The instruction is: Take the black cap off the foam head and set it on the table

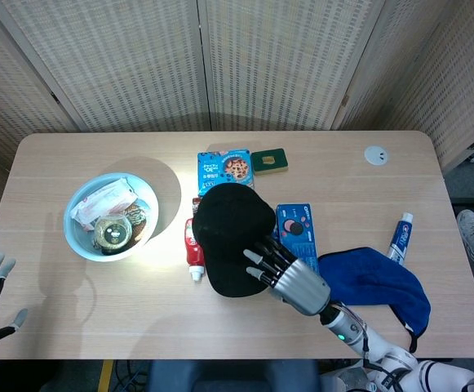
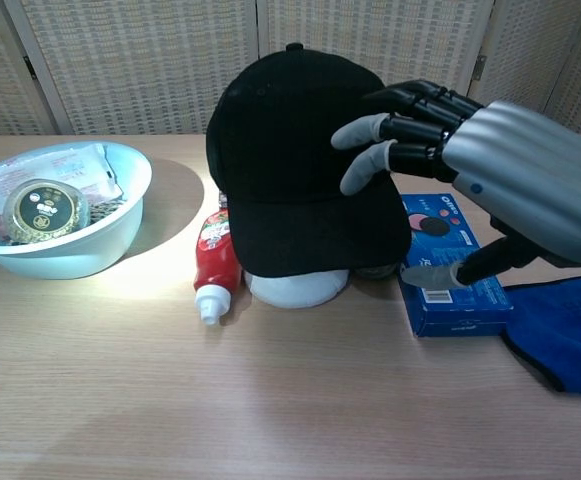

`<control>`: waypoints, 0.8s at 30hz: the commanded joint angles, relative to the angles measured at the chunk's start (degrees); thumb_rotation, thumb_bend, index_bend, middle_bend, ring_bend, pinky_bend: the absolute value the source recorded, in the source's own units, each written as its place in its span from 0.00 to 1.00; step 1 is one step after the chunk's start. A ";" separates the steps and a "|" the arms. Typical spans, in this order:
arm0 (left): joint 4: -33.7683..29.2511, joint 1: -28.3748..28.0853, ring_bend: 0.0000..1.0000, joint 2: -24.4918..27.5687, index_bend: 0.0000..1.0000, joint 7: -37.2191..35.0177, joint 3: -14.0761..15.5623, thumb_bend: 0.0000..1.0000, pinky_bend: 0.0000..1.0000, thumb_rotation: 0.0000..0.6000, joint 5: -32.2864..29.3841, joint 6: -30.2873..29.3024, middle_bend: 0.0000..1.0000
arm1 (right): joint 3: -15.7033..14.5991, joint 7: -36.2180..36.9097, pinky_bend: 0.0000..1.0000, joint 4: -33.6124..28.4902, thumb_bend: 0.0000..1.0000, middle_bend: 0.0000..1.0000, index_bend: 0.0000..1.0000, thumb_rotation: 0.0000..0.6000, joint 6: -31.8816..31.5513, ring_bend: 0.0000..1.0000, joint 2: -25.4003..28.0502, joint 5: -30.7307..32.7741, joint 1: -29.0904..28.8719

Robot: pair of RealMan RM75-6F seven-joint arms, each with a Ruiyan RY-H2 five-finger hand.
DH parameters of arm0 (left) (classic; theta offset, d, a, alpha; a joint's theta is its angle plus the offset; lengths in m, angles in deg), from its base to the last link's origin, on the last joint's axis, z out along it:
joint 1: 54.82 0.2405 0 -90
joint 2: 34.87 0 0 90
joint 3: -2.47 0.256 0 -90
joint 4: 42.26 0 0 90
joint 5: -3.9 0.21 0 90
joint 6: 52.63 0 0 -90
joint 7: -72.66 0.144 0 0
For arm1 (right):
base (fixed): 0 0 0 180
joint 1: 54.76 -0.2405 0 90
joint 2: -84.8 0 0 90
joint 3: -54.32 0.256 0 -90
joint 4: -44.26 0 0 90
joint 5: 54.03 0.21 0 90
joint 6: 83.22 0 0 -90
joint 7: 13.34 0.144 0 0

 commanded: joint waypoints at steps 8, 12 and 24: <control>-0.18 -0.29 0.08 0.11 0.04 0.09 -0.14 0.25 0.03 1.00 0.02 0.41 0.01 | -0.03 0.23 0.00 6.04 0.00 0.16 0.34 1.00 -2.56 0.02 -4.72 -1.21 -2.46; -0.34 -0.35 0.08 0.19 0.04 0.17 -0.11 0.25 0.03 1.00 0.09 0.52 0.01 | -0.02 0.61 0.00 7.74 0.00 0.16 0.34 1.00 -2.63 0.02 -6.19 -0.87 -3.34; -0.51 -0.40 0.08 0.35 0.04 0.21 -0.19 0.25 0.03 1.00 -0.15 0.71 0.01 | 0.41 2.54 0.00 12.50 0.09 0.16 0.34 1.00 -4.65 0.02 -9.60 -0.46 -6.14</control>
